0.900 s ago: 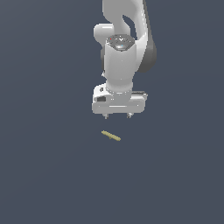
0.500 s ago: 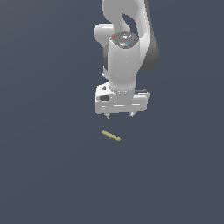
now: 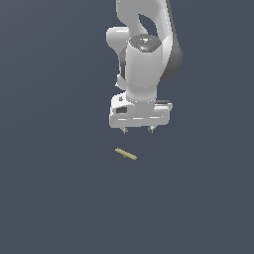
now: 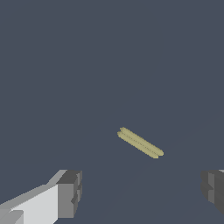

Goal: Pick up the object and move it to a goal position.

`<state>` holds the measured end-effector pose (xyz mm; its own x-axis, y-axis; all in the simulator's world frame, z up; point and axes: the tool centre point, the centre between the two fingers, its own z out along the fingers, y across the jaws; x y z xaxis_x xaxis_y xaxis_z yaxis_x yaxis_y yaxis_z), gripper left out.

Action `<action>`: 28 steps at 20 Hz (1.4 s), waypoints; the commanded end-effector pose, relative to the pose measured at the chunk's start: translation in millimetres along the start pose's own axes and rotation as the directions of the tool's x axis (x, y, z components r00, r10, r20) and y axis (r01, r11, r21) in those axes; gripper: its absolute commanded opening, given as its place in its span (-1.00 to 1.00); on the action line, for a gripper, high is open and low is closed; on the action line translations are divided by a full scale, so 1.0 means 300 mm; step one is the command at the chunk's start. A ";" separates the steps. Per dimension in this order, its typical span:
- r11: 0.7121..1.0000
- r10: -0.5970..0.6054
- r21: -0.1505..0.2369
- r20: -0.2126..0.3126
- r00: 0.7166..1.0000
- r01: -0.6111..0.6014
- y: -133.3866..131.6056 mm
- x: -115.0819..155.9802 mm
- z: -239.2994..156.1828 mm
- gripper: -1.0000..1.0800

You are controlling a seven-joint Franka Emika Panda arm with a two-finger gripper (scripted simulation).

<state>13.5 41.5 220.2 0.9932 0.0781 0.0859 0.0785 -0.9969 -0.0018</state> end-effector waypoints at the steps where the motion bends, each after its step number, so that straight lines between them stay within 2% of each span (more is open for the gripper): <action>1: 1.000 -0.014 -0.001 0.002 1.000 0.014 0.003 -0.001 0.008 0.92; 9: 0.993 -0.119 -0.004 0.012 0.993 0.119 0.023 -0.003 0.062 0.92; 15: 0.968 -0.251 -0.004 0.025 0.968 0.251 0.047 -0.007 0.131 0.92; 21: 0.917 -0.399 0.003 0.039 0.916 0.399 0.073 -0.016 0.210 0.92; 28: 0.829 -0.559 0.018 0.051 0.828 0.558 0.102 -0.031 0.303 0.92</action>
<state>14.8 12.9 135.0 0.8075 0.5894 0.0246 0.5887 -0.8078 0.0292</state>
